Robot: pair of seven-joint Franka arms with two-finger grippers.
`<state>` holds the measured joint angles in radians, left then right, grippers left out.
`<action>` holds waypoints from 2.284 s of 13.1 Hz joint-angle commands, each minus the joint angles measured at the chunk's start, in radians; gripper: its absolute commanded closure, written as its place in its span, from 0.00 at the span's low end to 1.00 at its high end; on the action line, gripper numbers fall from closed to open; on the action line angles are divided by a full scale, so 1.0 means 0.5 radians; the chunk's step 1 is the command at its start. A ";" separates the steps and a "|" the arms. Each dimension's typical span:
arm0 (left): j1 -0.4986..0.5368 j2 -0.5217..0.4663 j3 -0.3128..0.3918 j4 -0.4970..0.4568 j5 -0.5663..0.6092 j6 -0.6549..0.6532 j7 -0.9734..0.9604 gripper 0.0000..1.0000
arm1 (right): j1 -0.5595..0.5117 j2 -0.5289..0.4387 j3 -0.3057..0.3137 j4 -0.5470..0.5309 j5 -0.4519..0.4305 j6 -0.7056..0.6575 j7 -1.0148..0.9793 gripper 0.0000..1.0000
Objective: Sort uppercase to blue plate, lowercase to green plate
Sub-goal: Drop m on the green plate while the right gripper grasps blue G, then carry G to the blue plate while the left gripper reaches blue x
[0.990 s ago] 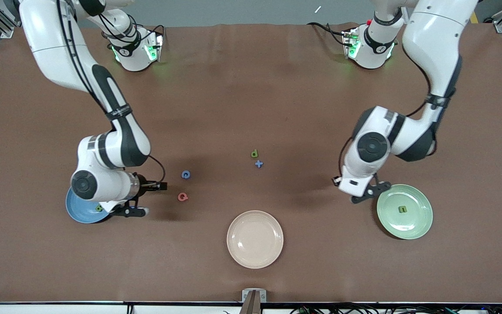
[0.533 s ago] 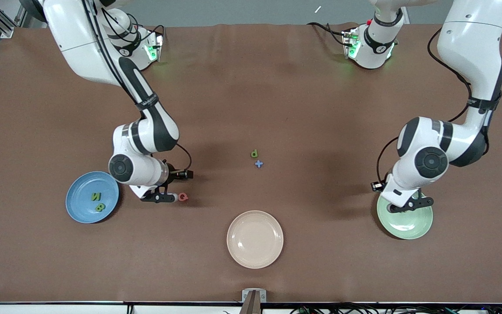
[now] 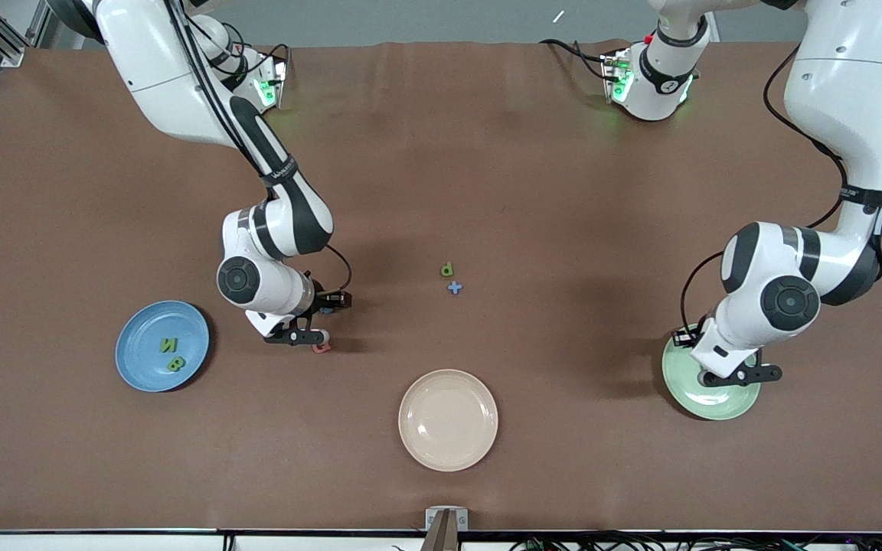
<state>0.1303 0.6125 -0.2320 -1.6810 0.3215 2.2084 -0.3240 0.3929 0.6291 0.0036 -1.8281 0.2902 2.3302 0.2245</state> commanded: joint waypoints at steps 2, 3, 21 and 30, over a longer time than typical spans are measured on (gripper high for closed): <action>0.098 0.116 -0.015 0.067 0.093 0.121 0.142 0.95 | 0.027 -0.052 -0.026 -0.071 -0.040 0.037 -0.004 0.39; 0.101 0.143 -0.015 0.064 0.090 0.145 0.136 0.86 | 0.030 -0.052 -0.026 -0.078 -0.046 0.037 -0.004 0.43; -0.352 0.140 -0.717 0.162 0.081 -0.131 -2.145 0.00 | -0.806 -0.059 -0.078 0.382 -0.395 -0.460 -1.074 0.89; -1.008 0.349 -0.350 0.184 0.072 0.323 -2.959 0.03 | -1.016 0.006 -0.069 0.383 -0.436 -0.383 -1.397 0.00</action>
<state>-0.2809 0.7609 -0.4872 -1.6151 0.3465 2.3363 -1.7324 -0.1217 0.6395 -0.0482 -1.6361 0.0788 2.1451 -0.4826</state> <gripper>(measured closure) 0.022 0.445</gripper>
